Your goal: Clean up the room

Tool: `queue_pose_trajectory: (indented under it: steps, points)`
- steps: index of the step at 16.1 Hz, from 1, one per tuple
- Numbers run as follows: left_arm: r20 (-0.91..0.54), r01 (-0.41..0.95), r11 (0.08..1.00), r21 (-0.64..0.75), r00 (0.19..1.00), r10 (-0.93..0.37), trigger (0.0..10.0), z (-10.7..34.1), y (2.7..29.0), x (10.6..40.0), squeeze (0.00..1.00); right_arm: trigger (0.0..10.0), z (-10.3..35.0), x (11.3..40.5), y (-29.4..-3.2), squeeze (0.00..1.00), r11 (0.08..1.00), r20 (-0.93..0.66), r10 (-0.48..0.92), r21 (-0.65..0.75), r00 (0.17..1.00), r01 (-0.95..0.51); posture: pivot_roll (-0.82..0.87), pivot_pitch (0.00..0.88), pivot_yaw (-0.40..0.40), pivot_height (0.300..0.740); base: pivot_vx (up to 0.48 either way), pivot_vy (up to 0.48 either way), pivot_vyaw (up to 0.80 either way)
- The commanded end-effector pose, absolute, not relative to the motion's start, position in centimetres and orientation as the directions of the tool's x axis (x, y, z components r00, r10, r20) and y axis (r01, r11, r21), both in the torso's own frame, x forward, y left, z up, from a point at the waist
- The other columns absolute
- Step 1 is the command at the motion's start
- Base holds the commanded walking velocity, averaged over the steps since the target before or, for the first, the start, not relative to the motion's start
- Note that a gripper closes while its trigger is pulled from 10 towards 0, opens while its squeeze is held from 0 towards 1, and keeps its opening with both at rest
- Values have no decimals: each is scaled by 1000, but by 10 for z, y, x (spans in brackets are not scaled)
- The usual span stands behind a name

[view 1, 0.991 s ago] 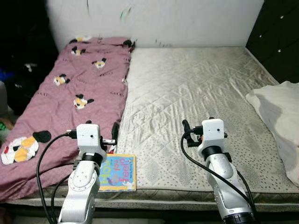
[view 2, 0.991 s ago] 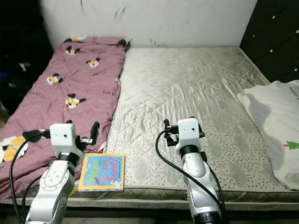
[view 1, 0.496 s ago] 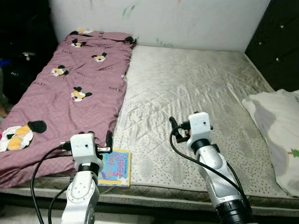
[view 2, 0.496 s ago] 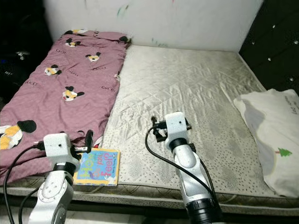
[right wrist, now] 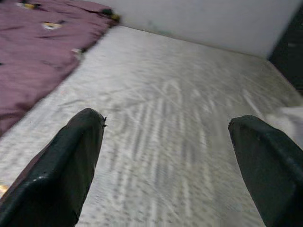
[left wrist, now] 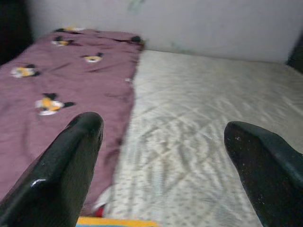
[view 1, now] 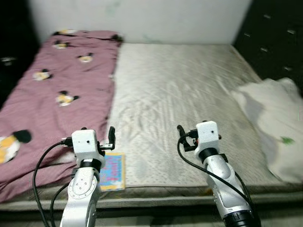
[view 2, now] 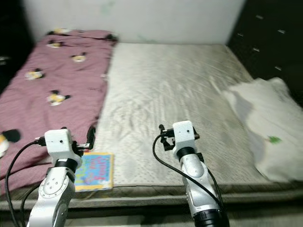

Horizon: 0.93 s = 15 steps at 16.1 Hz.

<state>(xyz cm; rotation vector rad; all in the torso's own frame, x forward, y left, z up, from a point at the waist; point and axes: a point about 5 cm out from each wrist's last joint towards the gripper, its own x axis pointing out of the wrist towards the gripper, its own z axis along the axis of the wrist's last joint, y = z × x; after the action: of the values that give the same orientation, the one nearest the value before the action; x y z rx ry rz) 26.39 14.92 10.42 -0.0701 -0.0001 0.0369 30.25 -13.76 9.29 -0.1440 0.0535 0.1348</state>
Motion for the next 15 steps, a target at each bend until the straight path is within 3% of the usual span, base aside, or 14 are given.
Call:
queue_pose_trajectory:
  steps: [1, 5, 15]
  points:
    - [-22, -27, 997, -78, 999, 25, 10000, 101, 148, 264, 0, 10000, 101, 306, -138, 0, 981, -33, 126, -143, 992, -129, 10, 53, -3, 740, 0, 0, 0]
    - [-29, -26, 996, -86, 999, 23, 10000, 101, 150, 264, 0, 10000, 101, 307, -136, 0, 982, -35, 125, -141, 992, -128, 22, 52, -3, 740, 0, 69, 0]
    - [-35, -10, 995, -100, 999, 7, 10000, 100, 142, 268, 0, 10000, 96, 305, -133, 0, 975, -68, 149, -155, 986, -158, -9, 54, -13, 740, 0, 371, 0]
